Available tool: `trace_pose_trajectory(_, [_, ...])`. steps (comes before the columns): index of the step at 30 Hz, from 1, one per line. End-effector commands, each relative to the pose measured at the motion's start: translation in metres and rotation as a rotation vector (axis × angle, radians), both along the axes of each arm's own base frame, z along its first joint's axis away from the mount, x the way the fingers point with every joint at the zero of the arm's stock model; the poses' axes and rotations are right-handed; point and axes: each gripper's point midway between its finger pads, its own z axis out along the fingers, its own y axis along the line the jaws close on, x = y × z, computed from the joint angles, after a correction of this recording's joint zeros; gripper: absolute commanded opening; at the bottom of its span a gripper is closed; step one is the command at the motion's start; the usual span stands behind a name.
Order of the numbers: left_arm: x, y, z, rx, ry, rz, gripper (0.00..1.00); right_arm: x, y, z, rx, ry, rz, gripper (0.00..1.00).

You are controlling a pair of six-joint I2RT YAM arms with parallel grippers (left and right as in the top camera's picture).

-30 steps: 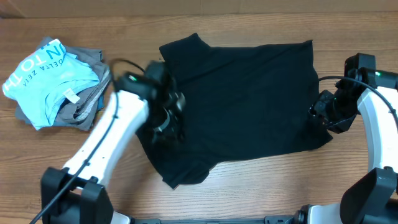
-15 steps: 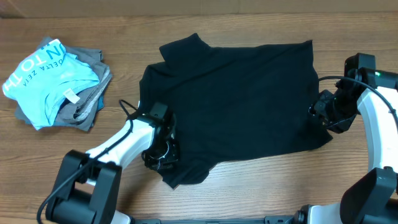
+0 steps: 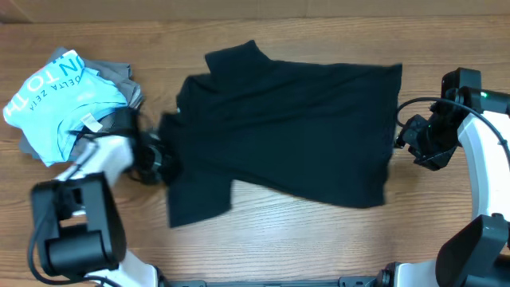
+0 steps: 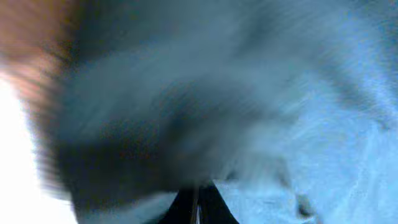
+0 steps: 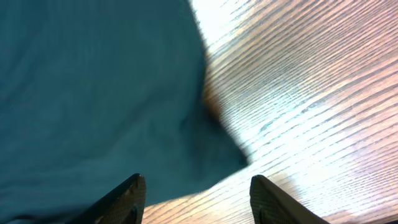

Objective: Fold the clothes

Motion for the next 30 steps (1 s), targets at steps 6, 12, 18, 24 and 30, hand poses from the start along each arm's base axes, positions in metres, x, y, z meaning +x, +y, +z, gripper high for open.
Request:
trace_pose_trajectory(6, [0.035, 0.018, 0.046, 0.04, -0.114, -0.226, 0.1, -0.002, 0.009, -0.001, 0.054, 0.0, -0.003, 0.61])
trace_pose_trajectory(12, [0.031, -0.003, 0.082, 0.043, -0.132, -0.39, 0.18, -0.014, 0.022, -0.038, 0.121, 0.028, -0.002, 0.61])
trace_pose_trajectory(18, [0.005, -0.053, 0.089, 0.018, -0.09, -0.593, 0.26, -0.009, 0.038, -0.091, 0.202, -0.07, -0.022, 0.61])
trace_pose_trajectory(24, [-0.039, -0.103, 0.06, 0.019, 0.03, -0.742, 0.34, 0.004, 0.056, -0.111, 0.304, -0.208, 0.006, 0.46])
trace_pose_trajectory(30, [-0.076, -0.114, 0.032, 0.05, 0.14, -0.755, 0.36, 0.028, 0.046, -0.095, 0.284, -0.296, 0.027, 0.68])
